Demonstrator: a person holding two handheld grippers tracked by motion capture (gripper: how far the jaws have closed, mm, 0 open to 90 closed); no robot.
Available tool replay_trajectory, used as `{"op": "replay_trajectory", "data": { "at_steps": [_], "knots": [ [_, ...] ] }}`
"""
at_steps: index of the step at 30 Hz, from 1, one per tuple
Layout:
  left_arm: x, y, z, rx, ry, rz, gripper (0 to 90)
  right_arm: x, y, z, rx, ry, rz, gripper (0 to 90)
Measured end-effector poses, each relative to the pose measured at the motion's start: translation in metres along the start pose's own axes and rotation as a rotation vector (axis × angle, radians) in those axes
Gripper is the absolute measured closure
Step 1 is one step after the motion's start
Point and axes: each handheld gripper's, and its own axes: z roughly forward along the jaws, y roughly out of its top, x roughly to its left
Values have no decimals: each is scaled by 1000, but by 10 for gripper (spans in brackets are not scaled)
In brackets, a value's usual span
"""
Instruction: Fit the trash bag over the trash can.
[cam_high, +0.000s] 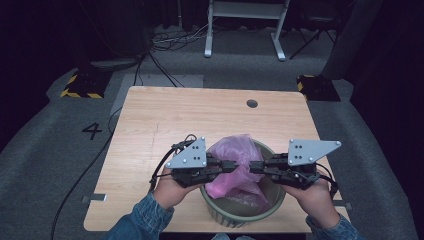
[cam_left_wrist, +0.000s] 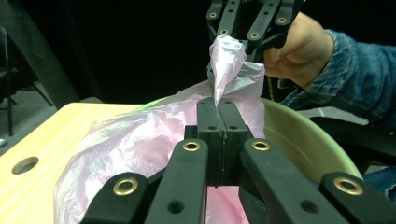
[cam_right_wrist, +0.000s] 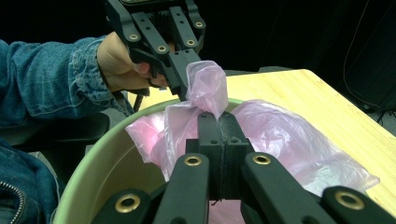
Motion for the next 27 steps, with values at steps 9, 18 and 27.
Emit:
{"op": "replay_trajectory", "data": {
  "at_steps": [9, 18, 27],
  "knots": [
    [1, 4, -18, -69, 39, 7, 899, -3, 0, -22, -31, -59, 3, 900],
    [6, -9, -57, -104, 124, 6, 898, -18, -14, -69, -70, -171, 49, 900],
    [11, -30, -93, -125, 204, -44, 898, -23, -31, -106, -83, -254, 101, 900]
  ]
}}
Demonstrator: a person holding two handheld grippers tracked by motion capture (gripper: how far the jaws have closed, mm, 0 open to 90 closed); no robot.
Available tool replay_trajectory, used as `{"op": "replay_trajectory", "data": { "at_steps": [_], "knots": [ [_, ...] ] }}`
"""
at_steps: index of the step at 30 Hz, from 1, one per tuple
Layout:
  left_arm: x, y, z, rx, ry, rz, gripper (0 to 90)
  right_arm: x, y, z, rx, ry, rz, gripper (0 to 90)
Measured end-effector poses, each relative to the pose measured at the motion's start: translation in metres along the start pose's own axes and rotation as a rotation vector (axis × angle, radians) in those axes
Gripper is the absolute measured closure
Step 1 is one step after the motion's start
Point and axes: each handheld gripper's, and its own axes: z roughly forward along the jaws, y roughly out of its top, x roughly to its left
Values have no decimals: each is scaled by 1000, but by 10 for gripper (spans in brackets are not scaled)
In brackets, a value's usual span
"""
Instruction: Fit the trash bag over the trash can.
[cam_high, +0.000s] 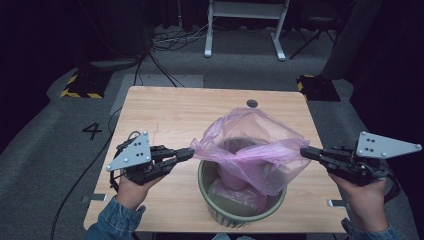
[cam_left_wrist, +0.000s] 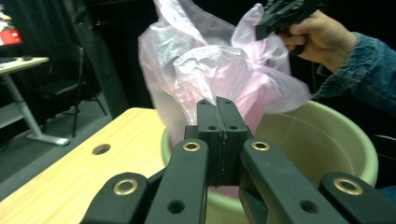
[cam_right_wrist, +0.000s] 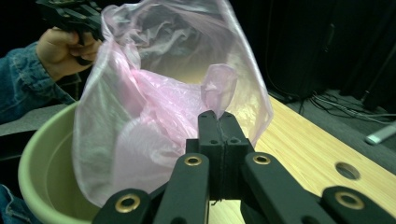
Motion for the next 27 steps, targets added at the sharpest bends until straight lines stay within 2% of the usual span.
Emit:
{"op": "replay_trajectory", "data": {
  "at_steps": [5, 9, 13, 15, 17, 19, 21, 23, 24, 27],
  "knots": [
    [2, -4, -18, -8, 13, -1, 899, -4, -4, -13, 23, -25, 16, 900],
    [2, -10, -30, 20, 22, -5, 899, -5, -10, -20, 54, -39, 37, 900],
    [3, -19, -44, 24, 37, -27, 898, -6, -27, -28, 84, -48, 65, 900],
    [3, -25, -47, 31, 13, -43, 898, -6, -35, -31, 89, -32, 84, 900],
    [-1, -29, -45, 56, 7, -31, 898, -1, -40, -31, 105, -30, 78, 900],
    [-4, -34, -44, 51, -21, -23, 895, 5, -44, -30, 127, -31, 67, 899],
    [-4, -37, -45, 28, -21, -39, 735, 8, -49, -30, 128, -14, 67, 884],
    [-2, -35, -46, 4, -53, -55, 592, 11, -51, -29, 114, 2, 61, 763],
    [-3, -33, -45, -11, -61, -57, 544, 12, -50, -29, 103, 17, 55, 695],
    [-5, -25, -44, -36, -81, -28, 478, 15, -46, -30, 59, 9, 36, 534]
  ]
}}
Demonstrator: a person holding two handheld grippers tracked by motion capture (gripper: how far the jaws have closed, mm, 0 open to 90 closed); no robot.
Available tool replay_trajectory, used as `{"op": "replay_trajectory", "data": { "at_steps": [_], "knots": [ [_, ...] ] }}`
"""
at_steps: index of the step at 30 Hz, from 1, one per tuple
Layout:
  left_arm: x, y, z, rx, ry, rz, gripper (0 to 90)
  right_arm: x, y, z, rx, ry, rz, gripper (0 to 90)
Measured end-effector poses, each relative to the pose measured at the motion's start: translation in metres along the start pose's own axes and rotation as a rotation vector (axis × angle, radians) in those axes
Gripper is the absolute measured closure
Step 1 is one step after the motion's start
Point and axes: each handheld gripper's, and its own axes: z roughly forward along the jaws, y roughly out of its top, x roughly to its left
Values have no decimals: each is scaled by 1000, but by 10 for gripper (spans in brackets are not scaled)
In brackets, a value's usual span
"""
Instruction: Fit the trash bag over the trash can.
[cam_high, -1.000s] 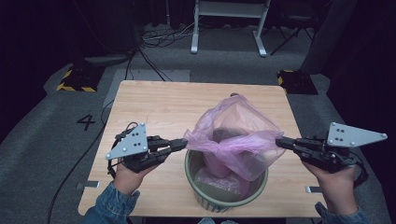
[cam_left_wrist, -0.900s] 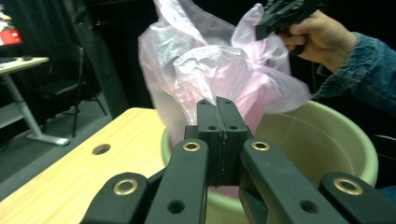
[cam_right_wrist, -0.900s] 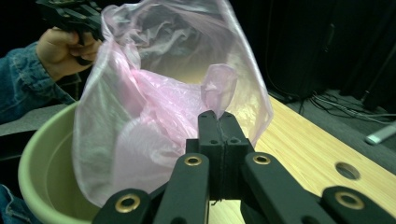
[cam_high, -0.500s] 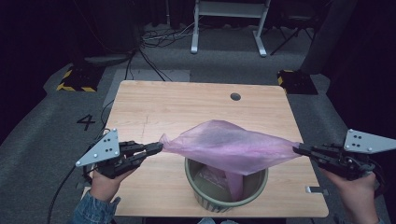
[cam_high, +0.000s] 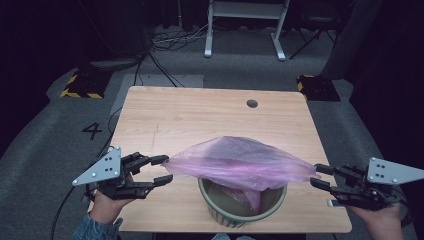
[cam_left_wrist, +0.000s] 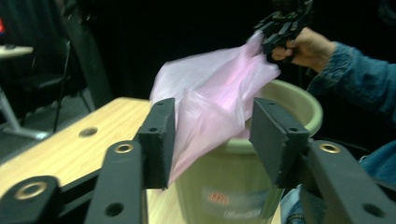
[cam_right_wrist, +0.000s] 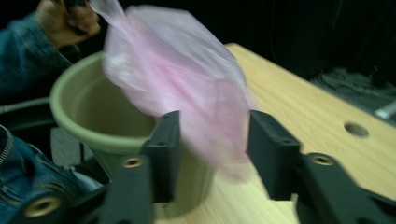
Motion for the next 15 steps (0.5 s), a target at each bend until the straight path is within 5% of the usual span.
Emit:
{"op": "replay_trajectory", "data": {
  "at_steps": [8, 15],
  "knots": [
    [4, 26, 15, -6, 6, 43, 441, 0, 18, -3, -70, -13, -55, 468],
    [9, 28, 45, 113, -7, 51, 427, -15, 28, 12, -47, -40, -73, 461]
  ]
}}
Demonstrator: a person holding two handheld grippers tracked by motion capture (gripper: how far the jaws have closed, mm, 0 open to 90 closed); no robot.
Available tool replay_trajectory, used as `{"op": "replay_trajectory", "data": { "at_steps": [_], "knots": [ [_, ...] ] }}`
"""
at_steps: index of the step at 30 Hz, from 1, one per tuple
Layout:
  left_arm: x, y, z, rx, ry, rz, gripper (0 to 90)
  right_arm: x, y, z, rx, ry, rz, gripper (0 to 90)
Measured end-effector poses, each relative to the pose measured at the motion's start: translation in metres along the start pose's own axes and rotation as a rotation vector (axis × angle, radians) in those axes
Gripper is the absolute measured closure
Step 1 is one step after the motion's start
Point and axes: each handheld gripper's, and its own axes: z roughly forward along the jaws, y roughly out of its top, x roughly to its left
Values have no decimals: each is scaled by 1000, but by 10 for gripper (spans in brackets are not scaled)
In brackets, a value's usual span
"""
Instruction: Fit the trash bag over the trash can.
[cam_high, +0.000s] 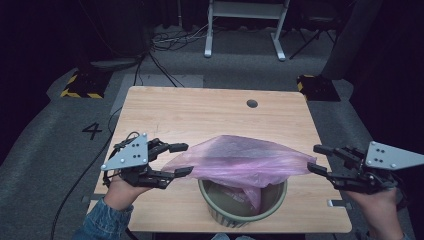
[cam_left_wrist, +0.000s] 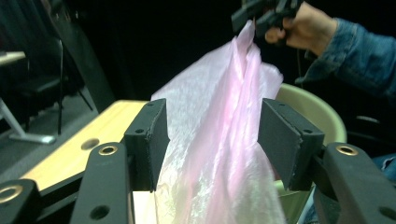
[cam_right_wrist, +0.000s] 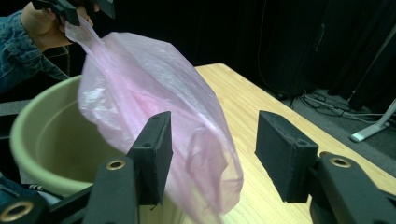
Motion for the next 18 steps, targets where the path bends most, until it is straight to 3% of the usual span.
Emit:
{"op": "replay_trajectory", "data": {
  "at_steps": [3, 6, 11, 14, 18],
  "knots": [
    [3, -8, 5, 38, 11, -21, 429, -6, 1, 11, 18, 10, 2, 466],
    [9, -16, 11, 85, 16, -48, 436, -9, 1, 22, 49, 23, -1, 591],
    [23, -25, 21, 96, 11, -106, 436, -7, 0, 36, 48, 39, -8, 620],
    [33, -27, 25, 59, -18, -159, 434, -6, 1, 45, 48, 46, -13, 646],
    [37, -27, 32, 75, -12, -159, 431, -7, 4, 58, 68, 47, -20, 744]
  ]
}}
